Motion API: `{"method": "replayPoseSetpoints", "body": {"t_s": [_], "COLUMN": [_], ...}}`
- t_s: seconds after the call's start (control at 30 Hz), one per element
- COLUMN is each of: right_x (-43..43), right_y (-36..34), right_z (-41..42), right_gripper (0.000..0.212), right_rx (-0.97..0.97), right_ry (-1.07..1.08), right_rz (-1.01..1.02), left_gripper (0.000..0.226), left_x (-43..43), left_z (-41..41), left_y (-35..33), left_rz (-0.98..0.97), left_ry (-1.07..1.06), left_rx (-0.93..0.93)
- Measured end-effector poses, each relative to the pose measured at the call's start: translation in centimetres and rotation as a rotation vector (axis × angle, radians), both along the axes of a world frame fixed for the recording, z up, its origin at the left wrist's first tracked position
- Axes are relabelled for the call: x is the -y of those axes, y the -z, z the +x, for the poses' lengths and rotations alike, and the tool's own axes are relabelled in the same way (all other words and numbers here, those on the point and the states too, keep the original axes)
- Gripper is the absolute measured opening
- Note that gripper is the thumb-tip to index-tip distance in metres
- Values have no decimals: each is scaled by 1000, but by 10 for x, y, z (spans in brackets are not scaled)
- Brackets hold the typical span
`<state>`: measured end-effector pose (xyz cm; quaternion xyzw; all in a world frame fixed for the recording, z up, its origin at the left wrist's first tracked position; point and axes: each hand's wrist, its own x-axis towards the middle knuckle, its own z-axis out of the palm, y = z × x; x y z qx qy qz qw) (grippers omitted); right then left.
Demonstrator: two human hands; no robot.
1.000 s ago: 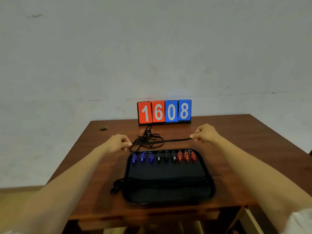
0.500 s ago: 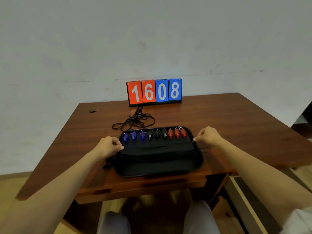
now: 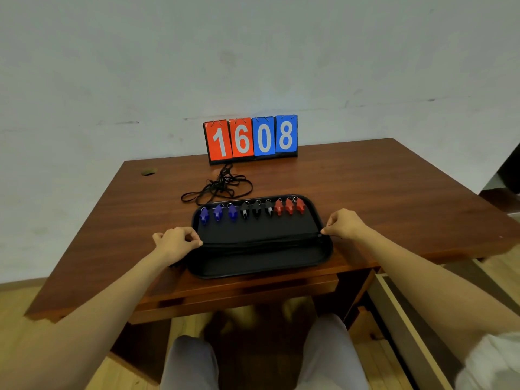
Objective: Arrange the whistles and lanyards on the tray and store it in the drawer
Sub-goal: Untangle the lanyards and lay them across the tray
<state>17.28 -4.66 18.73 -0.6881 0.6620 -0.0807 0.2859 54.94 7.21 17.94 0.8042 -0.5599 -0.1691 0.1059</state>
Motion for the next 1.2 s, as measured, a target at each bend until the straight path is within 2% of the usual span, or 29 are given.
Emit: {"method": "replayPoseSetpoints", "body": {"t_s": [0.3,0.43,0.5,0.63,0.8,0.87,0.97,1.2], "right_x": [-1,-4,-6,-2,20,36,67,162], "right_y": [12,6,2,-6,-28,-37,-45,-33], "right_z": [0,11,22,57,120,146,181,230], "right_gripper": [19,16,17,20,11,19,19,24], "right_rx": [2,-190,-203,-95,15,43,46,40], "right_ry": [5,-143,-240,-390,-520,-552,-555,-402], "right_rz": [-93,-272,-288,-253,-237,-231,-239,-227], "left_gripper": [13,15,17,16,16,19,21,18], "left_x": [-4,-3,1,17,57,78,109,184], "left_z": [-13,-21,-28,-45,-51,-46,-29,32], "left_y": [10,13,15,13,-5,-13,-25,-27], "left_rz": [-49,-173,-199,-199,-204,-191,-179,-111], "left_ry": [-41,10,51,128,142,133,103,16], "left_rx": [123,132,132,119,100,111,61,-57]}}
